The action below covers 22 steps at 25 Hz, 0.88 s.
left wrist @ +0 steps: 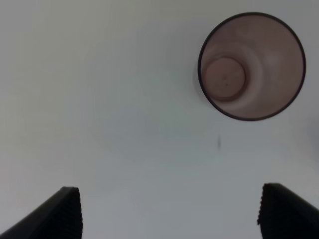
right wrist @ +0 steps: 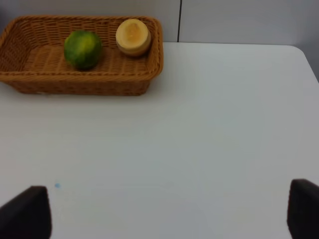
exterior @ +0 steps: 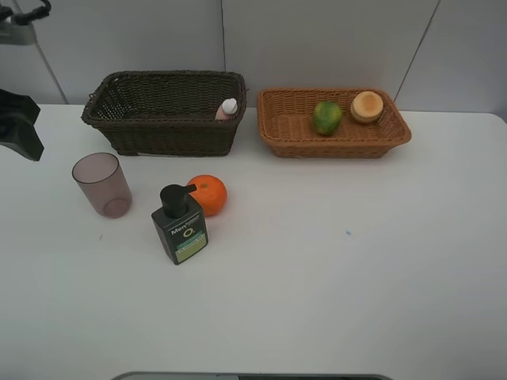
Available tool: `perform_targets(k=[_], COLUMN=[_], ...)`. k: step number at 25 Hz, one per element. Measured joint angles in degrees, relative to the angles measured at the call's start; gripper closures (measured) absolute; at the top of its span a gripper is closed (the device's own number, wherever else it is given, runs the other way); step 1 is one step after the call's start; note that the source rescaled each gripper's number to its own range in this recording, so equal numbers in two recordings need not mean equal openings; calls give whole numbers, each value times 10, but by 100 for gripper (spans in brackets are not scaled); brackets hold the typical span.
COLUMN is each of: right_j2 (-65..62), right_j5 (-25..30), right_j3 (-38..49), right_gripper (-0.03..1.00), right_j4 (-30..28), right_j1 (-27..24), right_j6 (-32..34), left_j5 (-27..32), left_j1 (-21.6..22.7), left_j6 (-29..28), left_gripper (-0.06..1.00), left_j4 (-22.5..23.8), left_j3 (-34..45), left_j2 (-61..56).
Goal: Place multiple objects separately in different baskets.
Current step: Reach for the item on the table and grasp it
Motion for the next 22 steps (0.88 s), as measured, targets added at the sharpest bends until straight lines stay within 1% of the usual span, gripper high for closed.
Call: perform_targets(k=[2, 6, 9, 14, 22], right_j2=[0, 0, 0, 0, 0], right_j5=[0, 0, 0, 0, 0], right_j3=[0, 0, 0, 0, 0], right_gripper=[-3, -3, -3, -3, -3], right_j4=[0, 0, 0, 0, 0], right_j1=[0, 0, 0, 0, 0], right_j6=[0, 0, 0, 0, 0], left_j5=[-8, -44, -68, -108, -167], left_j1=[0, 0, 0, 0, 0], left_j6=[1, 4, 16, 32, 32], left_gripper=[3, 3, 3, 3, 3], left_j4=[0, -2, -13, -24, -39], left_j3=[-11, -15, -16, -16, -16], left_j2=[37, 82, 108, 146, 185])
